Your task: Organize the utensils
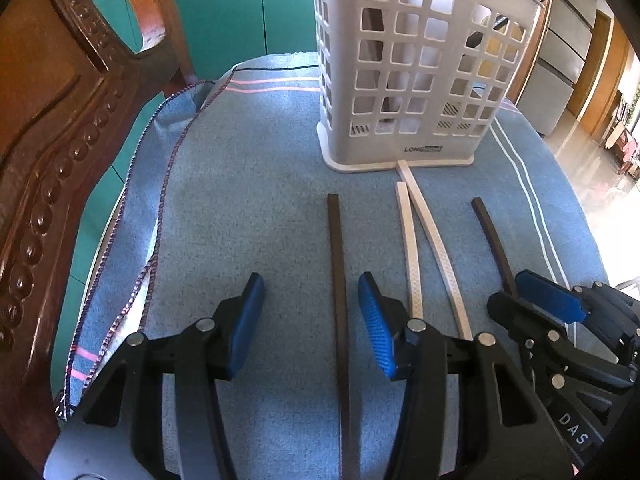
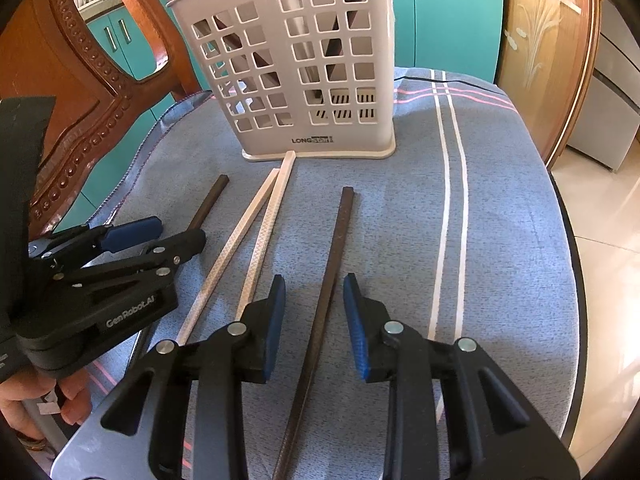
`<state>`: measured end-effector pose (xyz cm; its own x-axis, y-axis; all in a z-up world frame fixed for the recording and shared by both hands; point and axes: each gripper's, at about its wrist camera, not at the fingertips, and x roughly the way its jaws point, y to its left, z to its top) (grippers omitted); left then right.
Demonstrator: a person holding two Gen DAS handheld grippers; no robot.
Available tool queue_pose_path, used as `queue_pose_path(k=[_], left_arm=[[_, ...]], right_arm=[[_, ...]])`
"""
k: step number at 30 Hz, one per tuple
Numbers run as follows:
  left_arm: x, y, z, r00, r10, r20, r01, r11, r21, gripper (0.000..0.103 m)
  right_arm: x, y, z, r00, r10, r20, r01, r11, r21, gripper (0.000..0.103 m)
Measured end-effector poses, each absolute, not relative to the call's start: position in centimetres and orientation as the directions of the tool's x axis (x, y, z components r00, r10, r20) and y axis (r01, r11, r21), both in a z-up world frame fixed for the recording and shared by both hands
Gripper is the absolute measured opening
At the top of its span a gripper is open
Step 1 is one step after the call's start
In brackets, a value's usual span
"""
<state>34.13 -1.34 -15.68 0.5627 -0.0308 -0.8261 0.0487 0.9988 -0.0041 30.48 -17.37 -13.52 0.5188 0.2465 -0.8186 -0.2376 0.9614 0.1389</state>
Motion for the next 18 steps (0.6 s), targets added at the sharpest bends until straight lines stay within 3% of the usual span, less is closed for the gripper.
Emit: queue_pose_path(k=[13,15,18], left_arm=[[33.78,-1.63,-15.57,0.566,0.001,-0.824,0.038,0.999,0.027,0.057],[33.72,-1.61,-15.56,0.562,-0.014,-0.827,0.045,0.999,0.014,0.053],[33.46,-1.91,-15.45,0.557,-0.044,-0.829,0.065,0.998,-0.008,0.037]], right_arm=[[30.35,-17.18,-13.71,0.557,0.168,-0.813,-0.225,0.973,0.047,0.03],[30.34,-17.03,-13.73,0.562,0.16,-0.812,-0.225,0.974,0.037,0.03],[30.49,-17.36,-13.7,0.56,0.171,-0.811,-0.209,0.976,0.061,0.03]])
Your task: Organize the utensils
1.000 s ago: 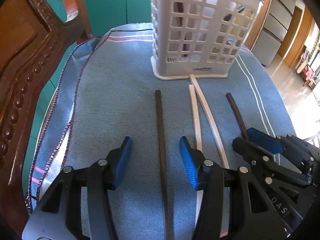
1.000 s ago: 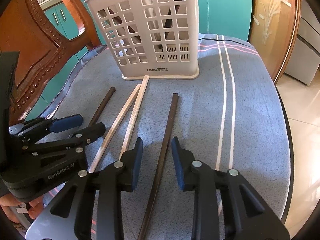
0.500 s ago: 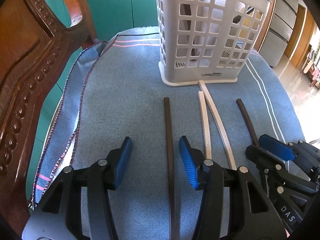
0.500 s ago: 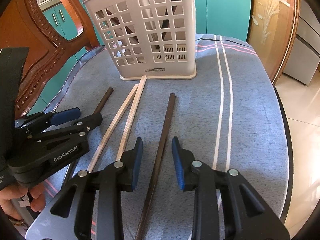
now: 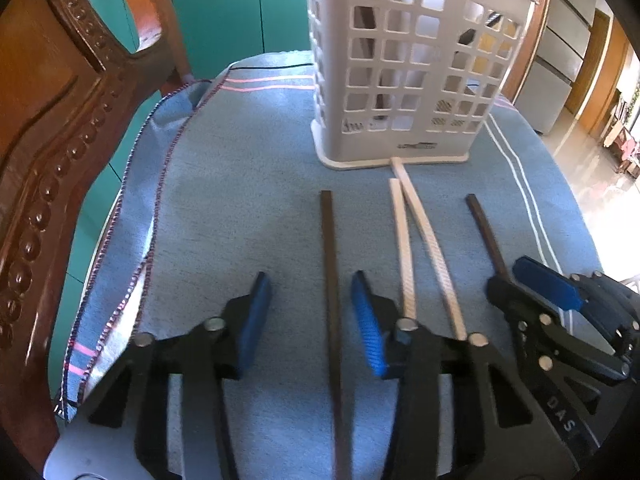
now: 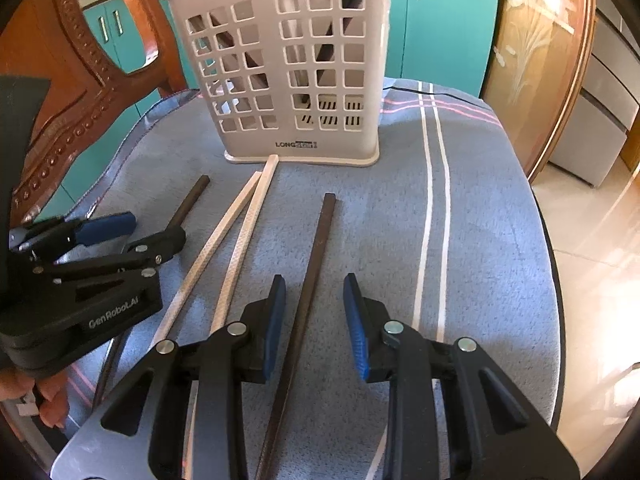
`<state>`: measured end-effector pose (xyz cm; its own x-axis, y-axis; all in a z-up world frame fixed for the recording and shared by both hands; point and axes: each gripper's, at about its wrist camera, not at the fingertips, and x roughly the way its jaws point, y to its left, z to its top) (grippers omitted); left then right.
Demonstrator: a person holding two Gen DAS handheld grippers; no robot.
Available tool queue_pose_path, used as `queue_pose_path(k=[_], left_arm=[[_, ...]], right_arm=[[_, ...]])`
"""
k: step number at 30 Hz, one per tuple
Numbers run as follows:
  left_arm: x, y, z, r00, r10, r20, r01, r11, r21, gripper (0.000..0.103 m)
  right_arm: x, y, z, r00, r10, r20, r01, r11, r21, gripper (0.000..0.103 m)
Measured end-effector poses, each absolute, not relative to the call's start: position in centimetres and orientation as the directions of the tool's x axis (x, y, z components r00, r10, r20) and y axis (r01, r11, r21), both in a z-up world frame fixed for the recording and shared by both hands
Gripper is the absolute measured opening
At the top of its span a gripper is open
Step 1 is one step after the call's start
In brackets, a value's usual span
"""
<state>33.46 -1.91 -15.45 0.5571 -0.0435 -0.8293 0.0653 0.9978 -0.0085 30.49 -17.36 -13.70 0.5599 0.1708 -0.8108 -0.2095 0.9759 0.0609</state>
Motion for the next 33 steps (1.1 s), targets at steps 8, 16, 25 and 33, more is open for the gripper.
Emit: queue_pose_path(k=[8,16,25,33], left_arm=[[33.1,-2.3,-15.3,0.533,-0.079,-0.842,0.079,0.996,-0.044,0.015],[32.7,-2.4,-15.3,0.515,-0.088,-0.852,0.089,0.995,-0.049,0.016],[33.4,-2.4,-15.6,0.54,-0.011,-0.841,0.056,0.998,0.023,0.045],[33.7,-1.9,-15.6,0.533,-0.03,-0.846,0.054,0.999,-0.001,0.046]], right_arm=[[30.2,-16.8,-13.6,0.552,0.156,-0.819,-0.231,0.972,0.03,0.008],[29.8,-17.2,-13.3,0.472,0.19,-0.861,-0.278,0.959,0.059,0.008],[29.9,-16.9,-13.5,0.525,0.165,-0.835,-0.28,0.96,0.014,0.018],[30.3,-16.4,-13.6,0.543,0.134,-0.829,-0.28,0.96,-0.028,0.02]])
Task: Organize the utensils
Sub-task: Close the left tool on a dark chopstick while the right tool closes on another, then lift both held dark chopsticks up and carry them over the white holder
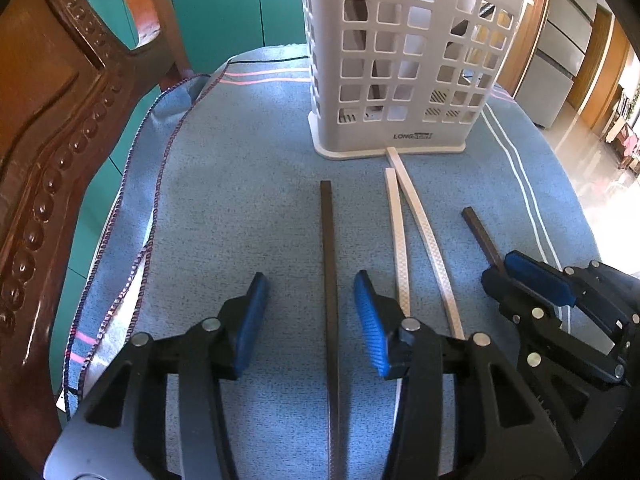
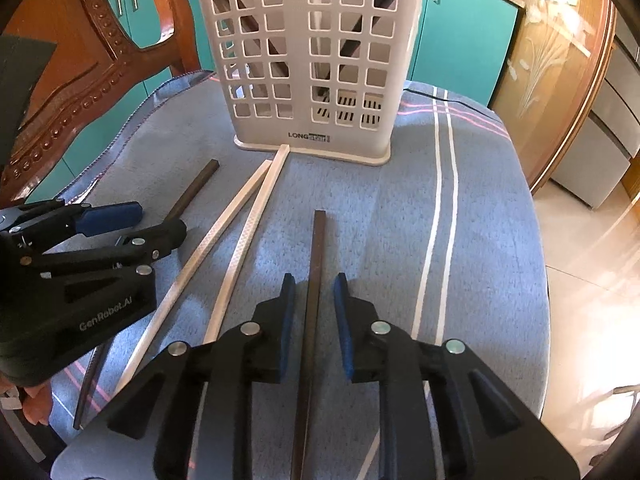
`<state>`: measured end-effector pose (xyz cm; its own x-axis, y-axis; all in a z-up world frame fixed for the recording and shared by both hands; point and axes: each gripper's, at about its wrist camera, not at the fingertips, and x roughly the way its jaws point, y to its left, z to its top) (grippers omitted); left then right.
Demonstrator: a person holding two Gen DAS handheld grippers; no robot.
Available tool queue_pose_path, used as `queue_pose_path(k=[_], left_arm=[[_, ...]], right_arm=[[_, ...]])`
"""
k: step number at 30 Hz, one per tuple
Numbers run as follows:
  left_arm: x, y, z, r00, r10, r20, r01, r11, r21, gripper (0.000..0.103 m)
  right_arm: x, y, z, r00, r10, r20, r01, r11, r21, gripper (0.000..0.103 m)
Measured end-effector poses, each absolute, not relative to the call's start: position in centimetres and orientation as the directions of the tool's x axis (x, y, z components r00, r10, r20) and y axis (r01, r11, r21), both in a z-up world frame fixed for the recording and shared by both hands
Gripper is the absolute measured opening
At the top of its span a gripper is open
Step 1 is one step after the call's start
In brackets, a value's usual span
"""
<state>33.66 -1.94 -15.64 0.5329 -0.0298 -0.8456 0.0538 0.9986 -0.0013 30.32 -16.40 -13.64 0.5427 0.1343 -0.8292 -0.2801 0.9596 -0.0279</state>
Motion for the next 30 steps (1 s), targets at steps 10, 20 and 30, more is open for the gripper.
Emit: queue_pose_path(k=[10,20,30], left_arm=[[33.2,-2.2,-15.4,0.519,-0.051,-0.853,0.074,0.997,-0.014,0.037],[32.9,-2.0,-14.4,0.528,-0.138,-0.838,0.121,0.989,-0.086,0.007],[27.3,0.2,-3.0,0.727,-0.272,-0.63,0.184,0.962,-0.202,0.007]], right_arm=[[30.6,-16.0,-13.8,0.563,0.129,-0.816,-0.276,0.96,-0.039,0.021],[30.5,-16.5,-13.1,0.55,0.216,-0.807,-0.293,0.955,0.056,0.007],[26.8,-20.5,-4.7,0.686,0.364,-0.629,-0.292,0.931,0.22,0.006]])
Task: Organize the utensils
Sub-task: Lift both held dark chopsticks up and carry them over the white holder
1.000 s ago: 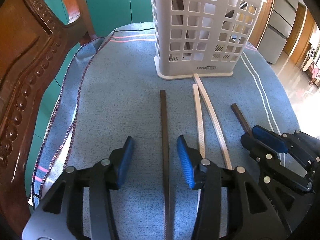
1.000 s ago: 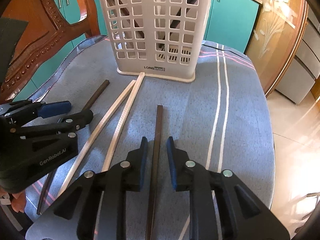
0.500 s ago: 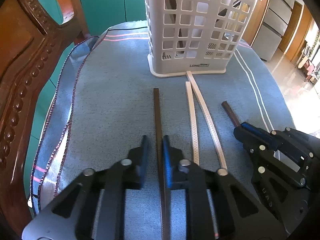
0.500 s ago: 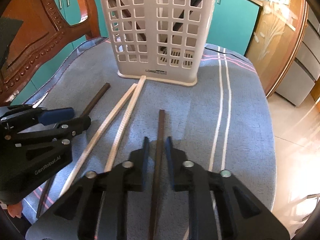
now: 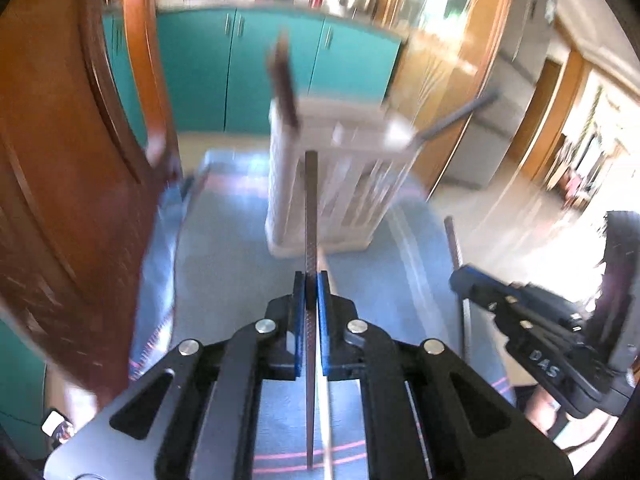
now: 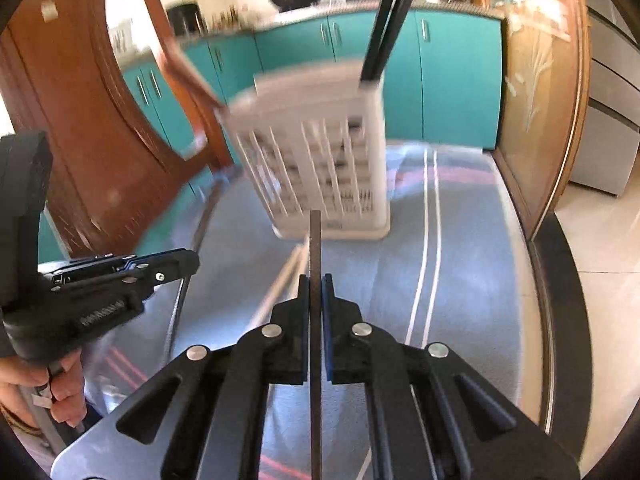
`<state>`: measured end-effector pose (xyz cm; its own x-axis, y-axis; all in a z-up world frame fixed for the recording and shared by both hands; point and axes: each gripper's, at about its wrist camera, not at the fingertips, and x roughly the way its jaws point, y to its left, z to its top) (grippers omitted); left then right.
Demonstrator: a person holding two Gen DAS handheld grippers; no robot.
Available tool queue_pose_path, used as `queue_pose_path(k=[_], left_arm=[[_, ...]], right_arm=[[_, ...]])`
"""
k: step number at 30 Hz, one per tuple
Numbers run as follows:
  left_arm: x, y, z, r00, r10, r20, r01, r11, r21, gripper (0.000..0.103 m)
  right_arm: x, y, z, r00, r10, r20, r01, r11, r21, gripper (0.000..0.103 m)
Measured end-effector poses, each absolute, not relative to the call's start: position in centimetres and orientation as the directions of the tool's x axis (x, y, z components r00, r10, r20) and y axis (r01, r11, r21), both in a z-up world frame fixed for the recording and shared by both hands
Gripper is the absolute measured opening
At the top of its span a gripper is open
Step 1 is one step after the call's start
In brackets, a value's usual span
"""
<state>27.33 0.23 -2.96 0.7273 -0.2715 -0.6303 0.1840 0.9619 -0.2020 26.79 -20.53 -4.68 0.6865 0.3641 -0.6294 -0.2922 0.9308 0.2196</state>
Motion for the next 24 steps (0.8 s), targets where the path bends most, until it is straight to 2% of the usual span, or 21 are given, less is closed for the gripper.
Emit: queue_pose_path(k=[5,10,15,19,24], left_arm=[[25.4,0.6,3.3,0.812,-0.294,-0.504,0.219,0.954,-0.205,0.007],[25.8,-0.5,8.6,0.875,-0.247,-0.417,0.214,0.969,-0.126,0.007],[26.9,-1.9,11.7,0.902,-0.199,-0.382,0.194,0.98,-0.052,0.007],[27.7,-2.6,13.3,0.913,-0.181,-0.366,0.189,0.982,-0.014,0.007],[28.2,-3.4,14.1,0.918,-0.171,-0.357,0.186,0.983,0.008,0.007]], right_arm=[[25.5,-22.1,0.2,0.733,0.418,-0.537,-0.308,0.907,0.286,0.007],[25.8,-22.7,6.2,0.813,0.406,-0.417,-0.318,0.91,0.265,0.007],[28.1,-23.0,12.4,0.878,0.375,-0.299,-0.317,0.921,0.226,0.007],[30.1,-22.8,15.5,0.902,0.347,-0.258,-0.304,0.933,0.19,0.007],[31.8,-22.2,16.2,0.914,0.32,-0.249,-0.284,0.944,0.167,0.007]])
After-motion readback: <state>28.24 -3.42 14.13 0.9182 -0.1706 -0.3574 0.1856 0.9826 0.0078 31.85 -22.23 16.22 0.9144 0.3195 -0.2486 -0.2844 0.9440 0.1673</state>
